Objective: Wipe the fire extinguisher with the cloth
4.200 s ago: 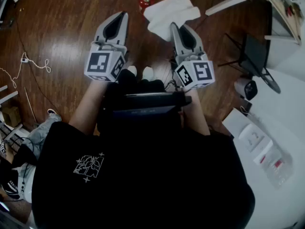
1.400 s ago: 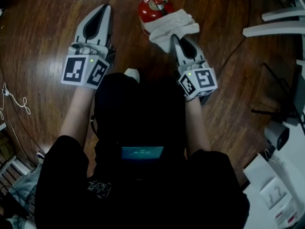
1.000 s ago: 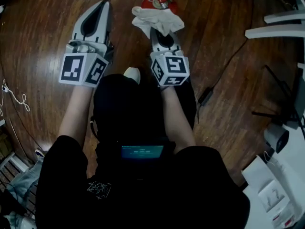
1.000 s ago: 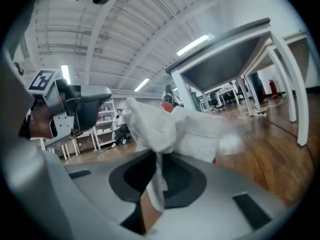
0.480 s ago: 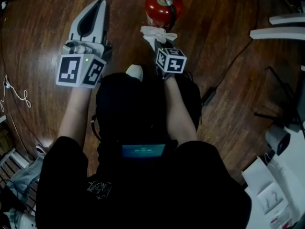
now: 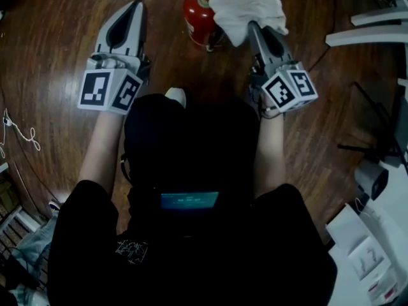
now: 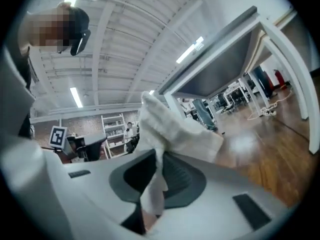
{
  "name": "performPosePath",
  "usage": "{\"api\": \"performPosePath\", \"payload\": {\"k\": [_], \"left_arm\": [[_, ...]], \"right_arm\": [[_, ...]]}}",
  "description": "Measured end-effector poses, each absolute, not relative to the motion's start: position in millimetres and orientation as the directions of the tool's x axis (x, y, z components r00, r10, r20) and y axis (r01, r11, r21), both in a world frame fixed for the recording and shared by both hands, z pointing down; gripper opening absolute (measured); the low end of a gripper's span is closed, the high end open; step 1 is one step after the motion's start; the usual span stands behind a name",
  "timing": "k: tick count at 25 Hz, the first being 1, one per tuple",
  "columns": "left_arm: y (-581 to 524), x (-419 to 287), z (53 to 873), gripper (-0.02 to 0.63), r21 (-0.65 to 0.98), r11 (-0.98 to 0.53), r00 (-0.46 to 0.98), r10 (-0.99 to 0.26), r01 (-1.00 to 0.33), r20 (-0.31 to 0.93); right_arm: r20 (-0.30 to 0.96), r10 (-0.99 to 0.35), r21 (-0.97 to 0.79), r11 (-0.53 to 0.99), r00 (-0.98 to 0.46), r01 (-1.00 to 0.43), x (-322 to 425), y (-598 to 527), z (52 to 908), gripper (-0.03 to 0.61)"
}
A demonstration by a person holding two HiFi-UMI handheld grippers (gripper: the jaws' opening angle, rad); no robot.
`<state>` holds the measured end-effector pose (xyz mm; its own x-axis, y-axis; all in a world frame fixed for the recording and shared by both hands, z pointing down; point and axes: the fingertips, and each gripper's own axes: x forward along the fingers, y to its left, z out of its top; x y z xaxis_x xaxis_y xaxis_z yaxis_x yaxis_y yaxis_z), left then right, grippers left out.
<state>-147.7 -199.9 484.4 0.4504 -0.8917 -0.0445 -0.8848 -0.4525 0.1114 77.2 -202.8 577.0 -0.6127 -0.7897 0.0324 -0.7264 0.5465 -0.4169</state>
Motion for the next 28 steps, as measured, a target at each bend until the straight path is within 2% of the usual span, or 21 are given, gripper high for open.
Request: {"api": "performPosePath", "payload": {"k": [6, 10, 15, 18, 24, 26, 28], "left_arm": [[-199.0, -142.0, 482.8, 0.002, 0.108, -0.468, 0.466, -0.883, -0.877, -0.045], [-199.1, -139.0, 483.2, 0.002, 0.110, -0.470, 0.468, -0.883, -0.876, -0.046], [-198.9, -143.7, 482.7, 0.002, 0.108, -0.461, 0.459, -0.887, -0.881, -0.046], [-201.2, -140.2, 483.3, 0.002, 0.108, -0.465, 0.463, -0.885, -0.878, -0.045], [-200.0, -138.3, 486.7, 0.002, 0.105, -0.469, 0.469, -0.883, -0.877, -0.030], [-199.1, -137.7, 487.3, 0.002, 0.105, -0.468, 0.467, -0.884, -0.878, -0.029], [-198.3, -137.5, 486.8, 0.002, 0.105, -0.469, 0.468, -0.883, -0.877, -0.031]], "right_arm": [[0.089, -0.770, -0.329, 0.576, -0.631, -0.749, 71.9, -236.4, 589.8, 0.057], [0.206, -0.750, -0.248, 0.582, -0.629, -0.774, 48.3, -239.2, 627.9, 0.057], [0.286, -0.733, -0.235, 0.570, -0.617, -0.787, 47.0, -233.1, 670.1, 0.055], [0.387, -0.690, -0.217, 0.577, -0.612, -0.788, 43.4, -227.8, 718.9, 0.055], [0.552, -0.575, -0.329, 0.515, -0.604, -0.792, 39.7, -221.1, 825.7, 0.055], [0.598, -0.543, -0.332, 0.502, -0.590, -0.799, 41.2, -218.9, 841.6, 0.055], [0.591, -0.552, -0.337, 0.492, -0.587, -0.802, 44.3, -220.3, 837.4, 0.054]]}}
